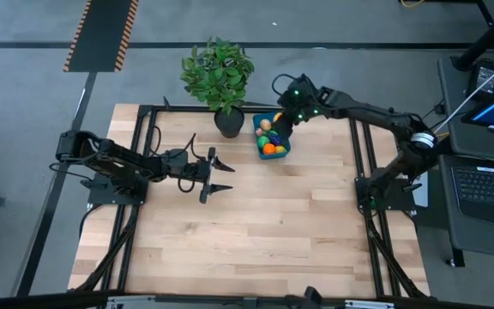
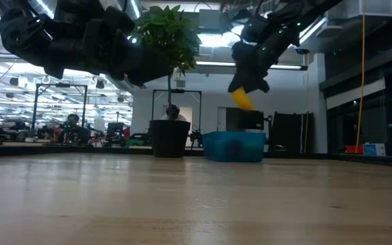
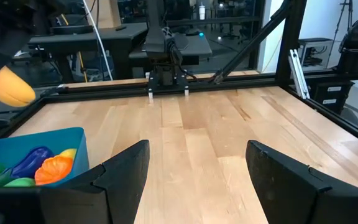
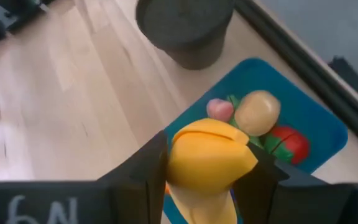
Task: Pick and placing Produce into tupperware
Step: Put the banana into the blue bin
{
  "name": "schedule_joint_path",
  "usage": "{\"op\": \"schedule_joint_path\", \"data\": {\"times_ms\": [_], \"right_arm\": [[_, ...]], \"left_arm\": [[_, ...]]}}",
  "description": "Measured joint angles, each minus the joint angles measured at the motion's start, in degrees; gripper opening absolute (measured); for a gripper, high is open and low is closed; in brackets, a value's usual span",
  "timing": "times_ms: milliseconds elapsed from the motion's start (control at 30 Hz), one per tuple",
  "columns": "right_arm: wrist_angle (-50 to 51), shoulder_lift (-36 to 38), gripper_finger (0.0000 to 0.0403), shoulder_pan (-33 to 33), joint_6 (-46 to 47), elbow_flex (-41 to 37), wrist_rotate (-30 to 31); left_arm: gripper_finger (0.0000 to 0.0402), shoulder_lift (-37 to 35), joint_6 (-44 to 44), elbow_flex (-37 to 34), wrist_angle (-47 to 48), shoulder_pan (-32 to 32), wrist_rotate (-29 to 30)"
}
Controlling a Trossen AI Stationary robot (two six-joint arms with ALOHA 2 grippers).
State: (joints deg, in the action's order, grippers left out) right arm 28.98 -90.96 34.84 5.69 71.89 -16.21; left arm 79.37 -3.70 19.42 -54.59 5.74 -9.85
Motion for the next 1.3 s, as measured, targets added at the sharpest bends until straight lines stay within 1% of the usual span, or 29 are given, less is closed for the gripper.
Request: {"op": "schedule_joint_path", "data": {"times_ms": [200,367,600,867,967,1100,1300], "right_arm": [[1.49,-4.05,0.0143,1.08,6.33,2.61,0.44],[1.60,-6.32,0.0143,1.08,12.56,3.00,7.55],[-0.24,-7.53,0.0143,0.74,18.27,3.02,9.25],[-1.53,-7.87,0.0143,0.58,19.86,2.97,9.65],[-1.60,-9.24,0.0143,0.47,20.10,2.94,10.82],[-1.93,-11.69,0.0143,0.47,20.79,2.85,10.85],[-2.62,-13.99,0.0143,0.47,21.09,2.85,11.67]], "left_arm": [[0.0261,0.00,0.00,0.00,0.00,0.00,-0.01],[0.0261,0.00,0.00,0.00,0.03,0.00,-0.01],[0.0261,0.00,0.00,0.00,0.15,0.00,-0.01],[0.0261,0.00,0.00,0.00,0.17,-0.06,-0.04],[0.0261,0.00,0.02,0.00,0.20,-0.42,-0.04],[0.0261,0.00,0.00,0.00,0.51,-1.14,-0.06],[0.0261,0.00,0.00,0.00,3.56,-1.42,-0.07]]}}
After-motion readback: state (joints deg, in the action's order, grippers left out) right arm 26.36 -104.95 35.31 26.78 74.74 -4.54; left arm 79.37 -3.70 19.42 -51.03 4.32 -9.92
